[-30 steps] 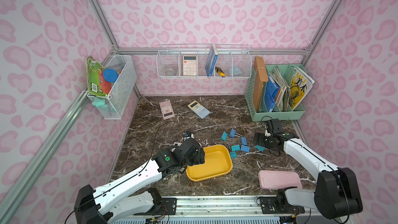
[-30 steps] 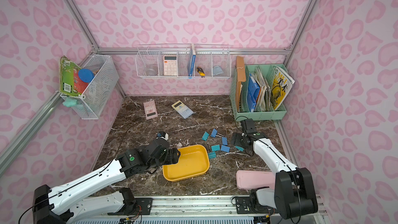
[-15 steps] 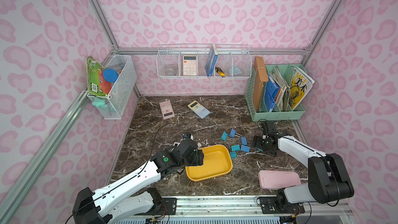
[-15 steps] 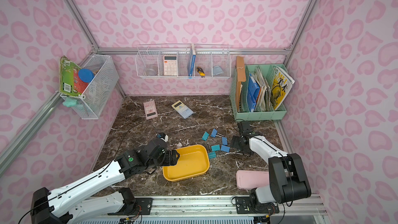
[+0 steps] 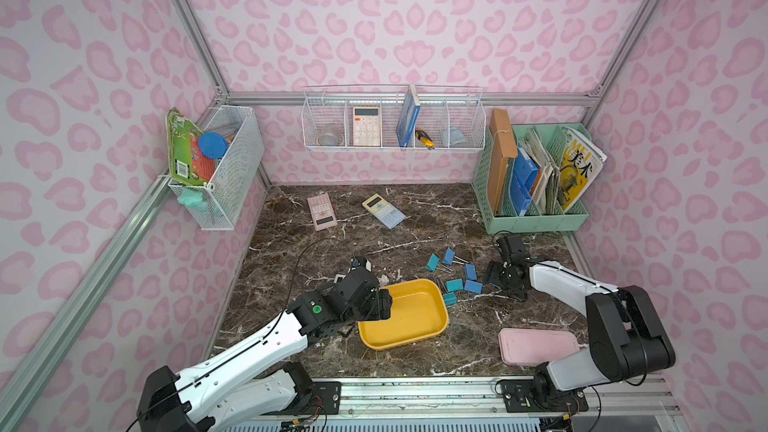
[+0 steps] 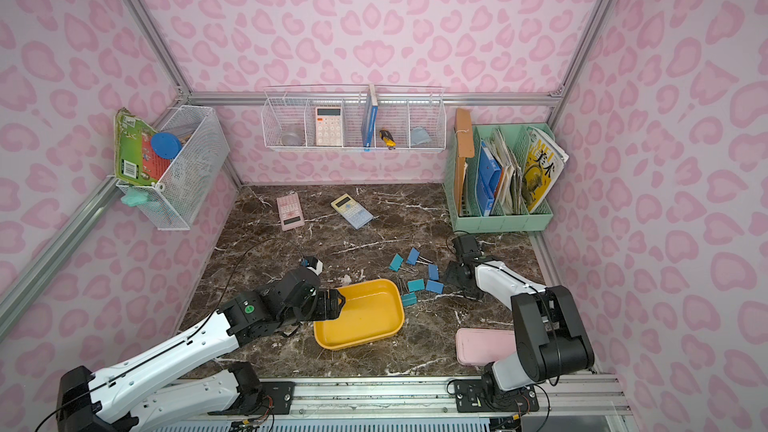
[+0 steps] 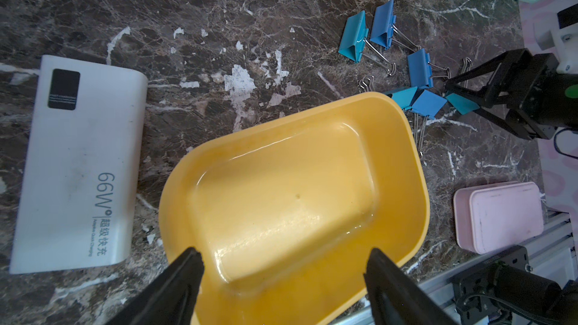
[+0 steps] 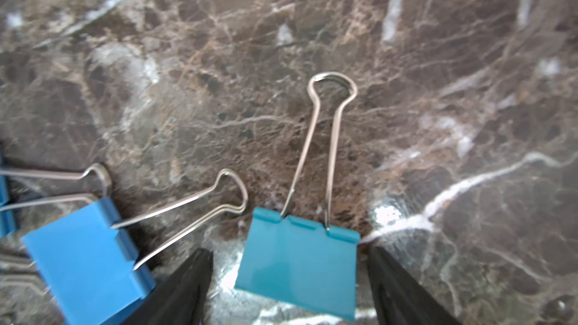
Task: Put the binder clips in the storage box
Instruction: Pick up the binder clip at the center of the board.
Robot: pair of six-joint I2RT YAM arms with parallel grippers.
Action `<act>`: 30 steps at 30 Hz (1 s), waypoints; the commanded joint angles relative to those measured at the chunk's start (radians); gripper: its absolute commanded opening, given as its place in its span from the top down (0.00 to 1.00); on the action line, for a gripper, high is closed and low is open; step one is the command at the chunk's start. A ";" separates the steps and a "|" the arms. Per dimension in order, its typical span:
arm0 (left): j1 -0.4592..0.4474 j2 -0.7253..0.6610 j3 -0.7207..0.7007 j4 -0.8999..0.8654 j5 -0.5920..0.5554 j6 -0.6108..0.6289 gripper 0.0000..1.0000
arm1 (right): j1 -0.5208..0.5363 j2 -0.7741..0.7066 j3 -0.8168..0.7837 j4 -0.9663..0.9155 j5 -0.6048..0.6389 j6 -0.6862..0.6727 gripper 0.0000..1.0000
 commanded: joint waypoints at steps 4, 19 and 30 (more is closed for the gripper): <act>0.005 -0.009 -0.007 0.000 -0.002 0.013 0.14 | 0.001 0.001 -0.009 0.010 0.040 0.024 0.22; 0.010 -0.014 -0.016 -0.011 -0.014 0.015 0.14 | 0.000 0.027 -0.024 0.052 0.042 0.027 0.36; 0.011 -0.010 -0.013 -0.023 -0.023 0.009 0.14 | 0.006 -0.084 -0.079 0.045 0.033 0.012 0.53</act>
